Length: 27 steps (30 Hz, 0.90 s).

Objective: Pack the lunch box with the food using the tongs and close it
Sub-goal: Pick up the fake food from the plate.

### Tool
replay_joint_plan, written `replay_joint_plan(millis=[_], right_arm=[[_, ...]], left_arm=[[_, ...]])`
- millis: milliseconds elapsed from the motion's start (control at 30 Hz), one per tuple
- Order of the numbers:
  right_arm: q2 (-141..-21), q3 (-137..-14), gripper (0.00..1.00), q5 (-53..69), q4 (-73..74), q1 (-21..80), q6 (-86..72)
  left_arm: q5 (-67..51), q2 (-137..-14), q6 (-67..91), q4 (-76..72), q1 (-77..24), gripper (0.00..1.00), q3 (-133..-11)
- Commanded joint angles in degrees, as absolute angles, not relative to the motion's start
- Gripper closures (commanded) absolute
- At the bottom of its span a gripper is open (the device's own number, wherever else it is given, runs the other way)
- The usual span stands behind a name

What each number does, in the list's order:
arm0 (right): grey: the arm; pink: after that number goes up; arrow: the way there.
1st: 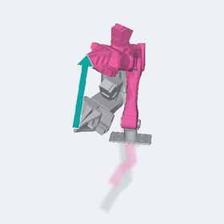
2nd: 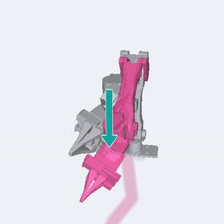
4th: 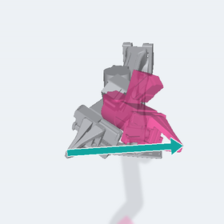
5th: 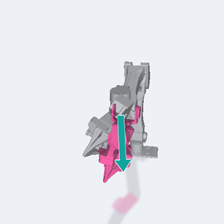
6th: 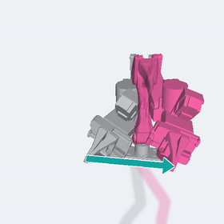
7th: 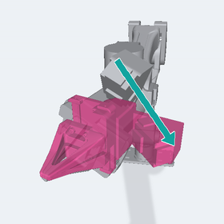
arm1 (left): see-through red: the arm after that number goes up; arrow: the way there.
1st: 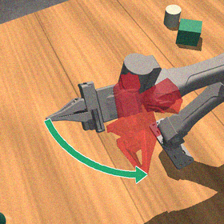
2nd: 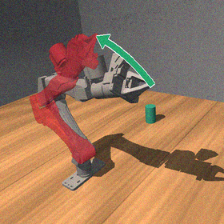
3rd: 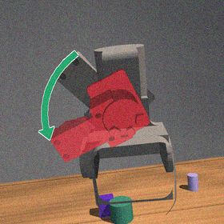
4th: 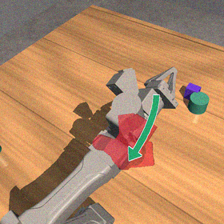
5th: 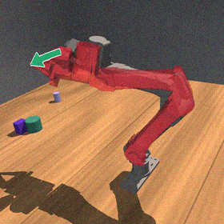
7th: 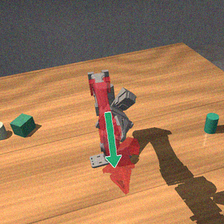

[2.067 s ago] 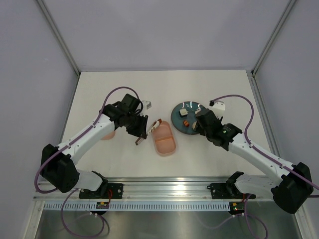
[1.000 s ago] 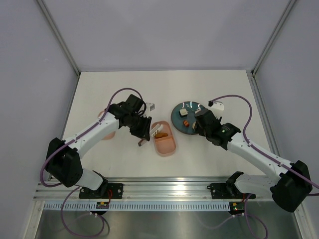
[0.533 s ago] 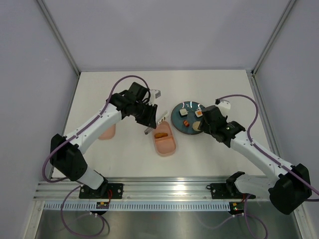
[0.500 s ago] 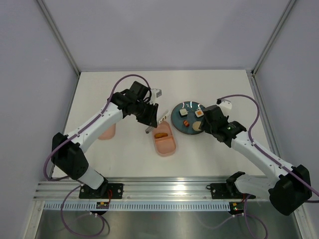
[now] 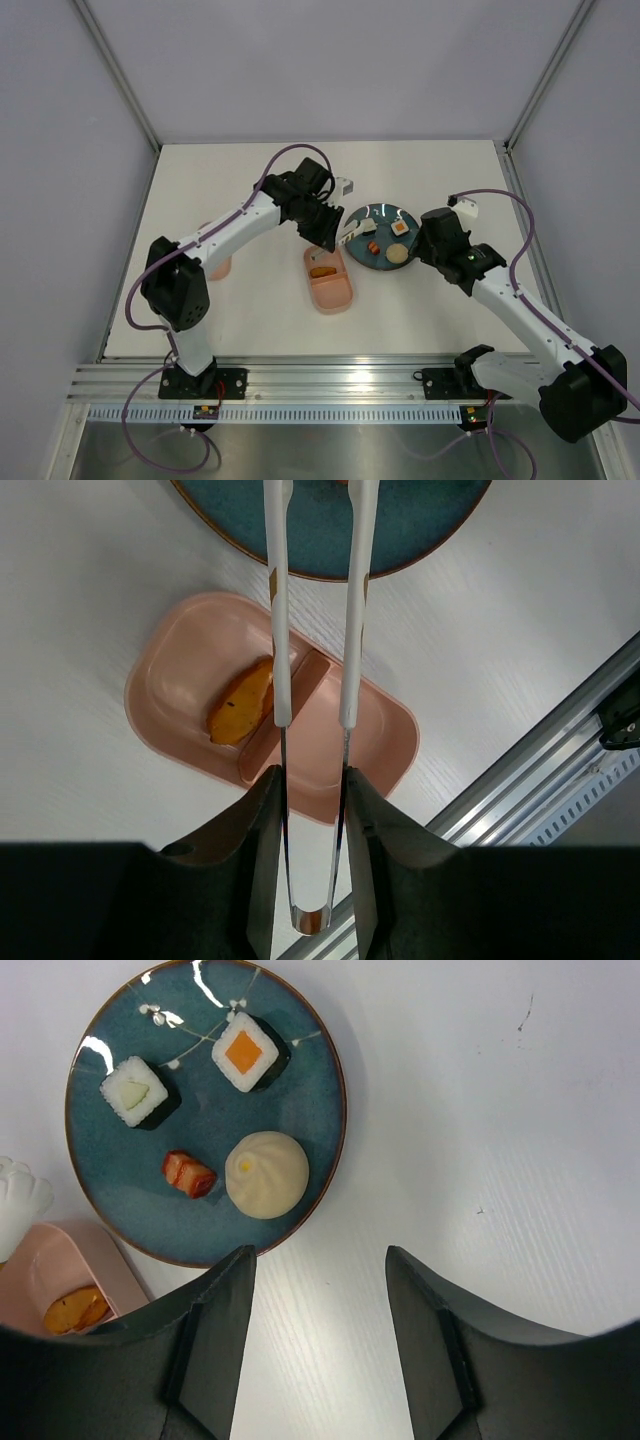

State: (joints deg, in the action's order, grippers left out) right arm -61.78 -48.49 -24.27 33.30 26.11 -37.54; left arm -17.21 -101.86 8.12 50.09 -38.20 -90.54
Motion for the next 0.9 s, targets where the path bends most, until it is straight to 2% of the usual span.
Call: replay_joint_plan(millis=[0, 433, 867], right_arm=[[-61.79, -48.87, 0.37, -23.64, 33.75, 25.31, -36.47], [-60.65, -49.13, 0.37, -23.38, 34.80, 24.52, -35.77], [-59.33, -48.43, 0.37, -23.03, 34.98, 24.52, -36.30]], left_arm=[[-17.14, -103.18, 6.06, 49.92, -39.72, 0.69, -93.87], [-18.20, -107.58, 8.17, 46.67, -42.36, 0.62, -91.76], [-10.64, -111.00, 5.71, 47.99, -45.17, 0.60, -93.52]])
